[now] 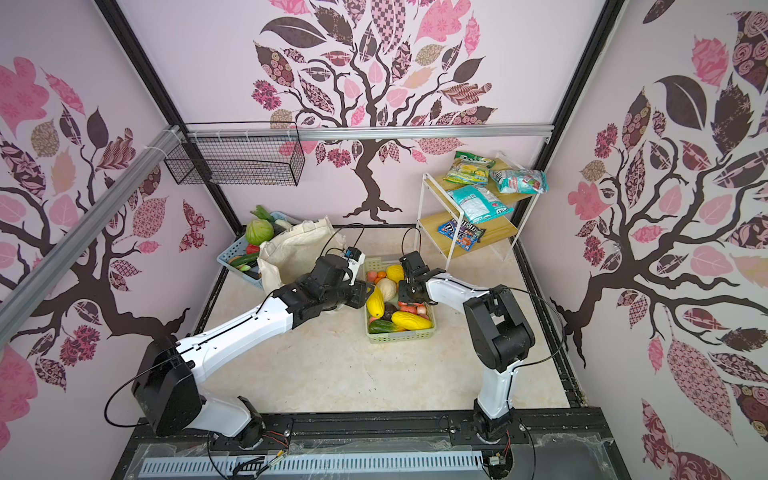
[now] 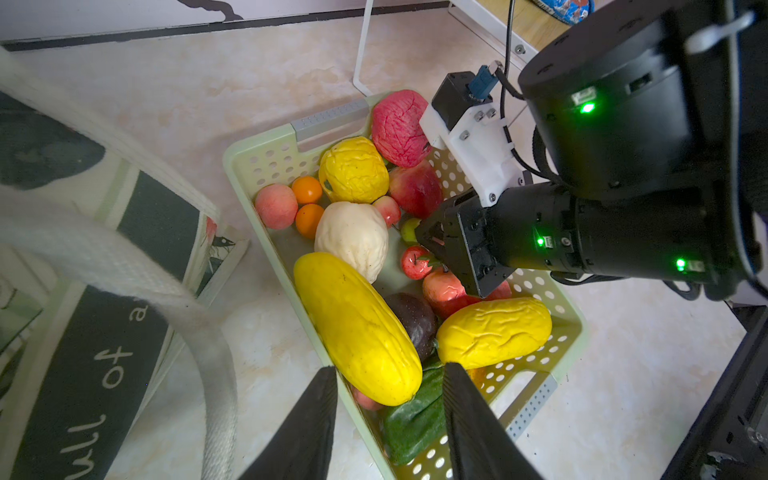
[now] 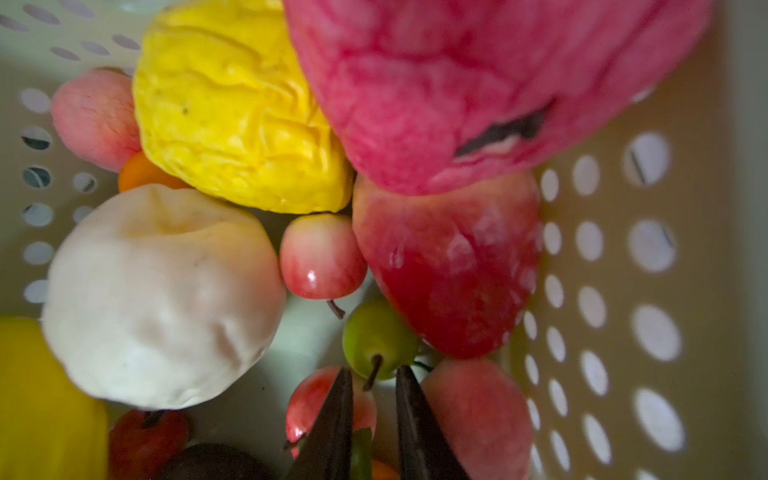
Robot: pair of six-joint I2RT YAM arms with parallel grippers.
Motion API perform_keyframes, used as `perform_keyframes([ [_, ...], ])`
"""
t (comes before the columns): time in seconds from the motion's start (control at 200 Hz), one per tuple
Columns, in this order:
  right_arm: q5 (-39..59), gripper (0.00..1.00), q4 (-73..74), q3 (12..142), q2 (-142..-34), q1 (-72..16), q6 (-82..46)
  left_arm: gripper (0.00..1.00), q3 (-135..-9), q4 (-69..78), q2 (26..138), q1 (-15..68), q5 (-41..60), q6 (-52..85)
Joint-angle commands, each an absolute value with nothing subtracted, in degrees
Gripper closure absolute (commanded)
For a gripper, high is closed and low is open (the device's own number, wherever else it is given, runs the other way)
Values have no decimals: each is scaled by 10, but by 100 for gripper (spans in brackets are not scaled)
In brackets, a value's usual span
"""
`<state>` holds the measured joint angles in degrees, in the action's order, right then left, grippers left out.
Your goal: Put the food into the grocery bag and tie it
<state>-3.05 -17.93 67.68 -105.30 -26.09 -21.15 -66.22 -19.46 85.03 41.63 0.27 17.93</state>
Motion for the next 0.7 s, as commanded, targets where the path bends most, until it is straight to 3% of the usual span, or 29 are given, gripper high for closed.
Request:
perform_keyframes([
  [0.0, -55, 79, -187, 705, -1072, -263, -203, 54, -686, -196, 853, 418, 3, 170],
  [0.695, -80, 76, -219, 758, -1116, -271, -180, 54, -693, -210, 859, 418, 9, 164],
])
